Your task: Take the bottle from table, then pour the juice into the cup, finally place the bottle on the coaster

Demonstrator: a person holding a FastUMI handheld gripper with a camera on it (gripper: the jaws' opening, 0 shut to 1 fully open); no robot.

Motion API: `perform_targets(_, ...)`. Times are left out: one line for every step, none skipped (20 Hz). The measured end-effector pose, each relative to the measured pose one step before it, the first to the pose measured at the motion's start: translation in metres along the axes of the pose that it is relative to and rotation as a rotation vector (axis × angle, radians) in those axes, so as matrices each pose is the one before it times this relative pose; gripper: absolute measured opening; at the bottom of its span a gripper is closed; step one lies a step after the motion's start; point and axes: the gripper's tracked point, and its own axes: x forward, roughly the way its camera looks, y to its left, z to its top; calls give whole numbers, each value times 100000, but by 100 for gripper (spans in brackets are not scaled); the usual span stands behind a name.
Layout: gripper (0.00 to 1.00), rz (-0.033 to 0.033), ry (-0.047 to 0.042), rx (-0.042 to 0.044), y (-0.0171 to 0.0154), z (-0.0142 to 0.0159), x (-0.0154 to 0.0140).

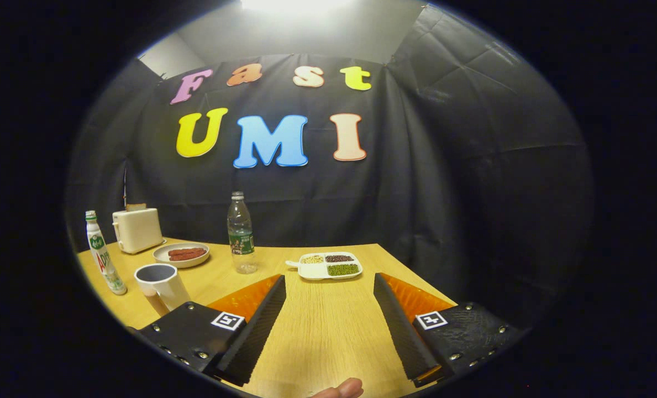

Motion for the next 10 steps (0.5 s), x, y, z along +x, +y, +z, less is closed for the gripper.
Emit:
perform_targets(97,-2603,-536,-575,610,279,-790)
perform_targets(97,-2475,114,-1237,442,298,-728)
perform_targets(97,-1721,-147,-1079,615,372,-877)
perform_targets(97,-456,-1375,-95,978,718,-950)
perform_targets(97,1058,-2216,816,1280,917,-1041)
perform_targets(97,912,-2137,1593,1324,904,-985)
perform_targets(97,447,-1693,1960,1228,399,-672)
perform_targets(97,-267,-832,1733,1256,448,-905)
perform_targets(97,-987,-284,-463,1091,-15,-840)
perform_targets(97,-1625,994,-3642,913,-92,-973)
